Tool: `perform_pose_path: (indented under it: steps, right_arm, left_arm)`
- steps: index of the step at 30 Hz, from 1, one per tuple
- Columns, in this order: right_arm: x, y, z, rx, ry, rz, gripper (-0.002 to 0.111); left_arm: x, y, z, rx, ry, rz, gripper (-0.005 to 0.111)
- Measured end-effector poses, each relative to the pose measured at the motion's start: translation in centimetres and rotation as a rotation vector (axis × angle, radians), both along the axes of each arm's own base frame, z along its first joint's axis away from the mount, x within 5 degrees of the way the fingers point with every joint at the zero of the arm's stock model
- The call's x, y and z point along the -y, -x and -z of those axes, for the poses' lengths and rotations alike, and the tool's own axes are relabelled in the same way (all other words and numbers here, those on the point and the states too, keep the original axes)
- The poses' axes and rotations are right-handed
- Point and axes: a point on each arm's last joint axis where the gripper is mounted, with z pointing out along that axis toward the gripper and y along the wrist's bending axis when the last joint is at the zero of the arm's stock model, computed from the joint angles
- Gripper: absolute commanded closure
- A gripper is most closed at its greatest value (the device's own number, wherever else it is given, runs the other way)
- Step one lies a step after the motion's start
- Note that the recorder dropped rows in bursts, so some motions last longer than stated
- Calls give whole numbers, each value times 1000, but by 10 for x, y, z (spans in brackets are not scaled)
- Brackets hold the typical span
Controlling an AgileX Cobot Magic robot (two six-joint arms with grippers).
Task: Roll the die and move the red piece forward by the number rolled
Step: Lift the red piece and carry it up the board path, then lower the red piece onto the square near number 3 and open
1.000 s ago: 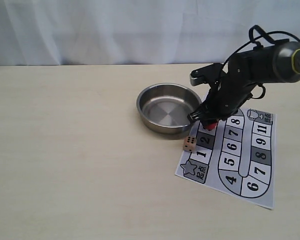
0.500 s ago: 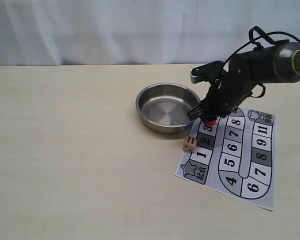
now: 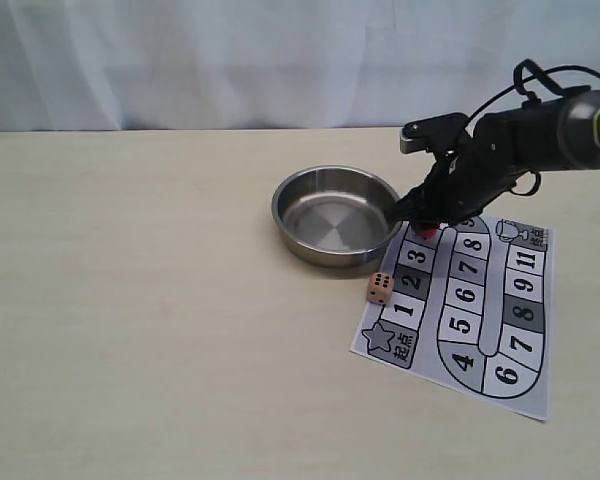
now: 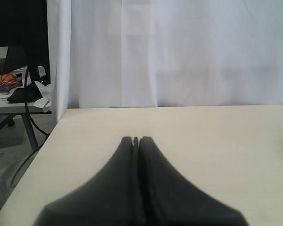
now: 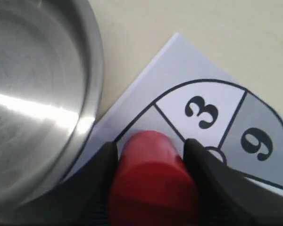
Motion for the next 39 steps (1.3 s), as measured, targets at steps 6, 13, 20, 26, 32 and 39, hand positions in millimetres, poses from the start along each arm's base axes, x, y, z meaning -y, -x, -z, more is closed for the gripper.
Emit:
perform_pose_path:
  steps: [6,13,20,26,32,39]
  right_arm:
    - [1,0,8,-16,14,-7,104]
    - [11,-10,-10,69,-3,23,104]
    - [26,-18,-13,131,-31,71,104]
    - [26,-22,20,99,-40,81,104]
    - [26,-22,16,102,-40,81,104]
    - [41,-22,-13,150,-33,105,104]
  left_arm:
    - [0,0,0,0,0,0,107]
    - [0,0,0,0,0,0,107]
    - [0,0,0,0,0,0,107]
    - [0,0,0,0,0,0,107]
    - [0,0,0,0,0,0,107]
    - [0,0,0,0,0,0,107]
